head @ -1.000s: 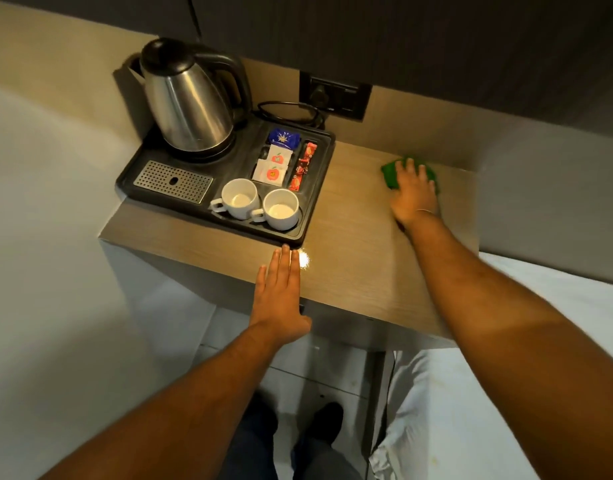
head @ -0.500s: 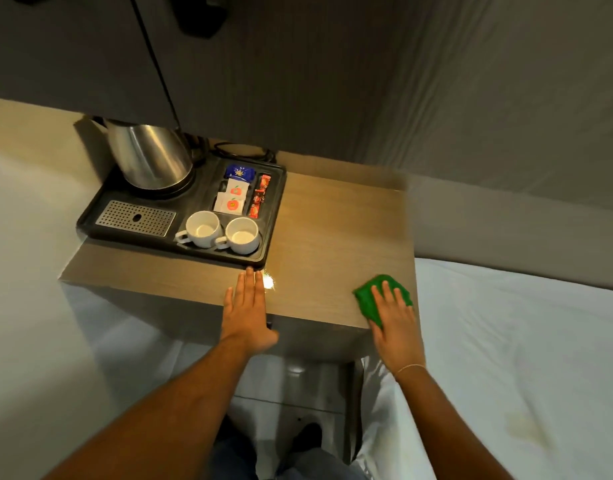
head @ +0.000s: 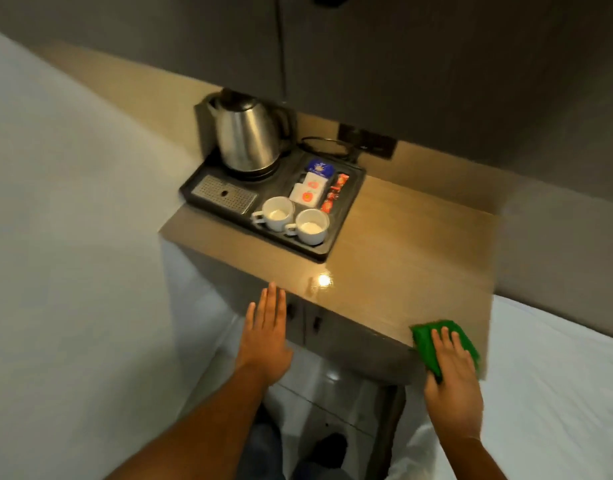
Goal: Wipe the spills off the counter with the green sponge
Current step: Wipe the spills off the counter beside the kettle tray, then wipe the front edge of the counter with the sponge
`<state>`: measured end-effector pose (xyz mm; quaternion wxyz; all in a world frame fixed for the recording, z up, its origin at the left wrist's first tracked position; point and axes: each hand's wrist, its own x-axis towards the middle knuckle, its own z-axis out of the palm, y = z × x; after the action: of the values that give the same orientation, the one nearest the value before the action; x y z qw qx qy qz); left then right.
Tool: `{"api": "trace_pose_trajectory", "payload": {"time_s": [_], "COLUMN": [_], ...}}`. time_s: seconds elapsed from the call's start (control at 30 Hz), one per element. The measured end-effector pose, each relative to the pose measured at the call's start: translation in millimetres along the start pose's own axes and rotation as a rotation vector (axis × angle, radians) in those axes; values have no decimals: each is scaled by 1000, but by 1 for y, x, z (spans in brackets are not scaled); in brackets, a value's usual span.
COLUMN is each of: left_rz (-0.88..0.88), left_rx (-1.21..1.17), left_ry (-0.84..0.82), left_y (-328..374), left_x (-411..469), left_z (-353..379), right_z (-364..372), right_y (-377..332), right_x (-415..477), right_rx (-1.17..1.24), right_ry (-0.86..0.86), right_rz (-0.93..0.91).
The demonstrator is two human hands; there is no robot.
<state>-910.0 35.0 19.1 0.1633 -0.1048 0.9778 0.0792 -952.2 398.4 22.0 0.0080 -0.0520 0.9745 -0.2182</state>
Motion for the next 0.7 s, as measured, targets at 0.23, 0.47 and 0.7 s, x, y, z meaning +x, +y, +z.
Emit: {"api": "trace_pose_trajectory", "payload": {"time_s": [0.23, 0.47, 0.7], "left_rz": [-329, -581, -882], "left_rx": [-54, -169, -236], "left_ry": [-14, 92, 172], "left_y": [-77, -150, -223], "left_x": [-78, -165, -354], "left_z": [7, -6, 50], "right_z": [56, 103, 155], "right_y": [-187, -343, -447], "right_x": [9, -45, -212], "right_rx": [351, 336, 300], "right_ry": [-184, -428, -690], "right_rz": [-432, -631, -837]}}
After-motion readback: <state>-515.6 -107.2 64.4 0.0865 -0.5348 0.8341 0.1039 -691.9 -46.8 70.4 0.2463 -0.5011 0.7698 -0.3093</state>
